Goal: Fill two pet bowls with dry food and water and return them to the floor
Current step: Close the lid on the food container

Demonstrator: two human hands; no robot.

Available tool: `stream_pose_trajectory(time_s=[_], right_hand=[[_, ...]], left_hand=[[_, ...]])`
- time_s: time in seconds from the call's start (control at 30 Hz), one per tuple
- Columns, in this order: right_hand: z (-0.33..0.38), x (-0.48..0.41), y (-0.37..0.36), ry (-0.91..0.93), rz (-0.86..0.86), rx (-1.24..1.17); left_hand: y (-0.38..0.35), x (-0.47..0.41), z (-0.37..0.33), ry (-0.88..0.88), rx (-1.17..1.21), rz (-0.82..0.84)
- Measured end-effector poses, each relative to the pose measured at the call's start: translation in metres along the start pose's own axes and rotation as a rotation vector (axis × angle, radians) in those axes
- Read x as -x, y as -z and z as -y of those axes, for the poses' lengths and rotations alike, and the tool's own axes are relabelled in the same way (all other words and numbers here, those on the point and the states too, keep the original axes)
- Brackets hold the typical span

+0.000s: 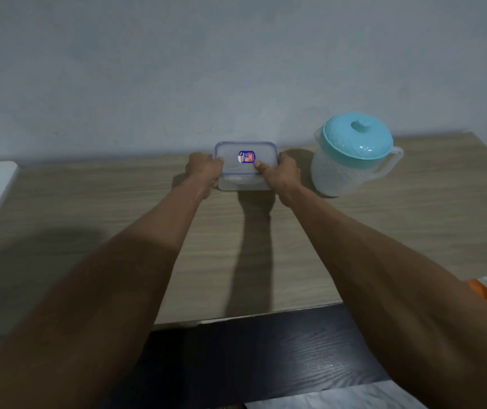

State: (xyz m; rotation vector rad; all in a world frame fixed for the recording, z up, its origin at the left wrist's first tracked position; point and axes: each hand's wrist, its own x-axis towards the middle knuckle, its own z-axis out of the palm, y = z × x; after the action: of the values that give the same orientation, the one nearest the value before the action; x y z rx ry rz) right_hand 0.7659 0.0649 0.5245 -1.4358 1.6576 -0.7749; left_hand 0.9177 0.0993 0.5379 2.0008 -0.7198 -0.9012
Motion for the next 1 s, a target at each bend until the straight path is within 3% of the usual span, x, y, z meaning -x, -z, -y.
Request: stream_pose_trajectory(time_s=[0.27, 0.57, 0.8, 1.0], right_hand=[[-0.016, 0.073, 0.021, 0.035, 0.024, -0.122], [-0.042, 0.195, 0.082, 0.084, 0.019, -0.151], [-0.075, 0.304, 0.118, 0.089, 0.095, -0.107], [-0.121, 0.354, 0.108, 0.029, 0.144, -0.158]], left_hand=[[0.02, 0.068, 0.026, -0.033, 0.016, -0.072], [0.04, 0.208, 0.052, -0.076, 0.092, -0.113], [0.046, 0.307, 0.11, -0.034, 0.158, -0.192], [0.04, 0.343, 0.18, 0.054, 0.173, -0.131]])
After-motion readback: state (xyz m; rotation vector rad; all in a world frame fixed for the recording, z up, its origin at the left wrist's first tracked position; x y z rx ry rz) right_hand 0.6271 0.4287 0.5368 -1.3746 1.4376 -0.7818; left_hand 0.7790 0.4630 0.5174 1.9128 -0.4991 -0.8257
